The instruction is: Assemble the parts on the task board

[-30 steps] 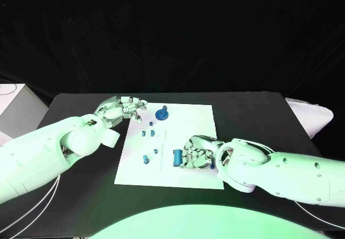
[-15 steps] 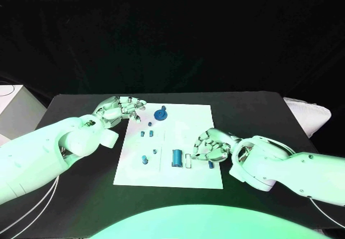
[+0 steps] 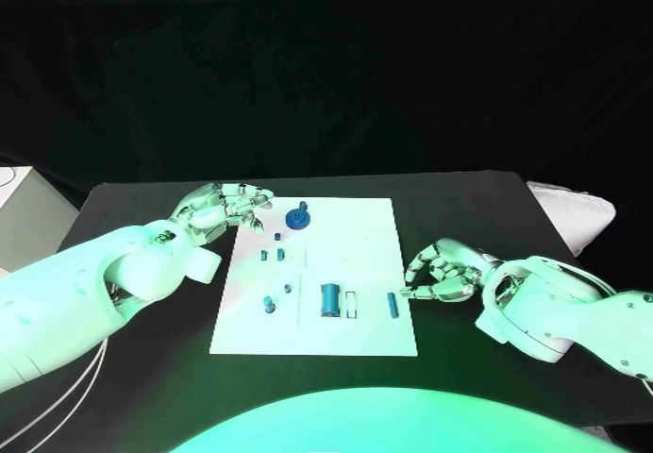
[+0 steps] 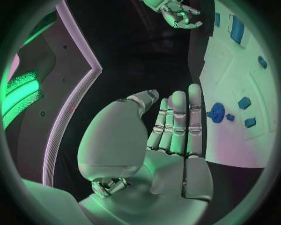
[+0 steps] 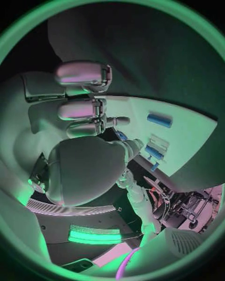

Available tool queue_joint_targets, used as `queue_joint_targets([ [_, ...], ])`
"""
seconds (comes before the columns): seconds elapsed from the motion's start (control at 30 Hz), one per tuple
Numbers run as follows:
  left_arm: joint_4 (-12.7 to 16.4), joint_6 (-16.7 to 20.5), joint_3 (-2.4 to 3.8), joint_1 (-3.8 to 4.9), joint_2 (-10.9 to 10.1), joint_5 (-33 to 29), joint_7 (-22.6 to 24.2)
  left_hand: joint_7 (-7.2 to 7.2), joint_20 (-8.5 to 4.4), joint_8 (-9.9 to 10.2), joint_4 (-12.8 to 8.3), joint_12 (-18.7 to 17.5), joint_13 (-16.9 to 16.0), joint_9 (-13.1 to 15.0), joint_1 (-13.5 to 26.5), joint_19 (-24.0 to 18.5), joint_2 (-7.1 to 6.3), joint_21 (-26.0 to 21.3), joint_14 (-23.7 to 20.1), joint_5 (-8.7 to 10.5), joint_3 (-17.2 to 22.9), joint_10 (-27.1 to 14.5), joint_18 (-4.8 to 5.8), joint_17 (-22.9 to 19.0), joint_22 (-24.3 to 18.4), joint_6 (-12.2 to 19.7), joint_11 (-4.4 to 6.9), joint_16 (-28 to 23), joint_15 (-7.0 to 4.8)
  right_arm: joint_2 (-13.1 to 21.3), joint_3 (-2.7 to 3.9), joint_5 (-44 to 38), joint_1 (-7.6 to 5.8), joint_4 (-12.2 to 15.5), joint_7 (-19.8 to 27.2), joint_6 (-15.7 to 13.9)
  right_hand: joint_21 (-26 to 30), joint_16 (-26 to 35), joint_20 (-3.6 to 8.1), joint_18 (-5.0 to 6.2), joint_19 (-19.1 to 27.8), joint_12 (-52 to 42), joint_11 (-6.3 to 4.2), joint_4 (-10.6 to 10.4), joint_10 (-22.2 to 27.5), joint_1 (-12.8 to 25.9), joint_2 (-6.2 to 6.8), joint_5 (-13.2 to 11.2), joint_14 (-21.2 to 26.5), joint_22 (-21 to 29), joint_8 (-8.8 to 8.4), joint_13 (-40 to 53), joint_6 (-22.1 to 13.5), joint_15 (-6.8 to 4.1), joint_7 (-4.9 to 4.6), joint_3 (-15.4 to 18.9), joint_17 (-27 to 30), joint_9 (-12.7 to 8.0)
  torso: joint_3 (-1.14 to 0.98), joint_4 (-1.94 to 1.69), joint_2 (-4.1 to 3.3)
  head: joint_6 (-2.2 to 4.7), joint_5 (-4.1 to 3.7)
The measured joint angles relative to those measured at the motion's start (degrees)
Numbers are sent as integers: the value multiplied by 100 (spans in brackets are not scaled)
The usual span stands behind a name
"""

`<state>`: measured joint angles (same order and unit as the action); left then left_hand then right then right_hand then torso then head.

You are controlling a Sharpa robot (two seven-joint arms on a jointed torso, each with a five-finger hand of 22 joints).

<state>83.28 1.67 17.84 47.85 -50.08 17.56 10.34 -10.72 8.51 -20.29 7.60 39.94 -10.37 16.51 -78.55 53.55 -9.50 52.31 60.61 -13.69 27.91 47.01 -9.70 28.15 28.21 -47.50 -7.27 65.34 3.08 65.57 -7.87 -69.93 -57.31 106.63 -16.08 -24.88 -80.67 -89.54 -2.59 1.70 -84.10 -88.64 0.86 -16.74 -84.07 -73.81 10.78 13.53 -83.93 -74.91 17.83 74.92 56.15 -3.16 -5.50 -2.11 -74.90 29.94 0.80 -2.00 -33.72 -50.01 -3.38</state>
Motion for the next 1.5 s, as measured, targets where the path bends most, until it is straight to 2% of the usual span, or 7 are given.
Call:
queue_joint_targets([
  [0.33, 18, -1, 0, -2, 17, 0, 11, 0, 0, -21, 0, 0, 0, 0, 0, 0, 0, 0, 0, 0, 0, 0, 0, 0, 0, 0, 0, 0, 0, -112, -9, -775, 202, 56, -464, 33, -86, 0, 0, 0, 0, 17, -60, -18, -3, 250, -98, 79, -8, 0, 119, 0, 403, -38, 151, 346, -5, 70, 2, -20, -8, 0, -42],
  [0.67, 28, -1, 0, -5, 9, 5, 11, 0, 0, -21, 0, 0, -1, 0, 0, 0, 0, 0, 0, 0, 0, 0, 0, 0, 1, 0, 0, 0, 0, -391, -11, -1262, 379, -78, -896, 135, -120, 0, 25, 0, 19, 17, -102, -24, -3, 502, -151, 84, -20, -4, 146, -1, 432, -66, 170, 497, -4, 91, 7, -26, -12, 0, -37],
  [0.8, 31, -2, 0, -7, 9, 9, 11, 0, 0, -21, 1, 0, -1, 0, 0, 0, 0, -14, 0, 0, -1, 0, 0, 0, -2, 0, 0, 0, 0, -537, -10, -1373, 413, -186, -1044, 140, -120, 0, 44, 0, -1, 17, -102, -17, -3, 566, -204, 351, -7, -4, 169, -1, 432, -79, 170, 647, -4, 111, 7, -30, -11, 0, -37],
  [1.1, 29, -4, 0, -13, 10, 40, 0, 0, 0, -21, 16, -1, -1, 0, 0, 0, 0, -24, -21, 0, -16, 0, 0, 0, -8, 0, 0, 0, -21, -760, 0, -1499, 455, -329, -1244, 114, -120, 0, 44, 0, -1, 17, -121, -2, 17, 520, -250, 390, 1, -3, 194, 3, 468, -86, 205, 661, -3, 141, 4, -34, -14, 0, -3],
  [1.27, 29, -4, 0, -15, 5, 53, -6, 0, 0, -21, 16, -1, -1, 1, 0, 0, 0, -24, -21, 0, -16, 0, 0, 0, -8, 0, 0, 0, -21, -820, 8, -1544, 456, -398, -1281, 108, -120, 0, 65, 0, 20, 17, -121, -1, 17, 211, -364, 383, 1, -3, 249, 3, 489, -86, 225, 660, -3, 150, 9, -32, -14, 0, 14],
  [1.4, 32, -5, 0, -17, -2, 65, -9, 0, 0, -21, 16, -1, -1, 1, 0, 0, 0, -24, -21, 0, -16, 0, 0, 0, -8, 0, 0, 0, -21, -872, 18, -1604, 455, -469, -1290, 128, -120, 0, 65, 0, 20, 17, -142, 40, -5, -441, -292, -45, -20, -3, 256, 2, 483, -107, 217, 303, -3, 157, 12, -31, -10, 0, 34],
  [1.5, 35, -6, 0, -17, -12, 72, -11, 0, 0, -21, 16, -1, -1, 0, 0, 0, 0, -24, -21, 0, -16, 0, 0, 0, -8, 0, 0, 0, -21, -906, 30, -1670, 453, -498, -1292, 158, -120, 0, 85, 0, 0, 17, -142, 43, -4, -760, -165, -61, -20, -2, 190, 2, 487, -107, 209, -19, -2, 157, 13, -30, -9, 0, 44],
])
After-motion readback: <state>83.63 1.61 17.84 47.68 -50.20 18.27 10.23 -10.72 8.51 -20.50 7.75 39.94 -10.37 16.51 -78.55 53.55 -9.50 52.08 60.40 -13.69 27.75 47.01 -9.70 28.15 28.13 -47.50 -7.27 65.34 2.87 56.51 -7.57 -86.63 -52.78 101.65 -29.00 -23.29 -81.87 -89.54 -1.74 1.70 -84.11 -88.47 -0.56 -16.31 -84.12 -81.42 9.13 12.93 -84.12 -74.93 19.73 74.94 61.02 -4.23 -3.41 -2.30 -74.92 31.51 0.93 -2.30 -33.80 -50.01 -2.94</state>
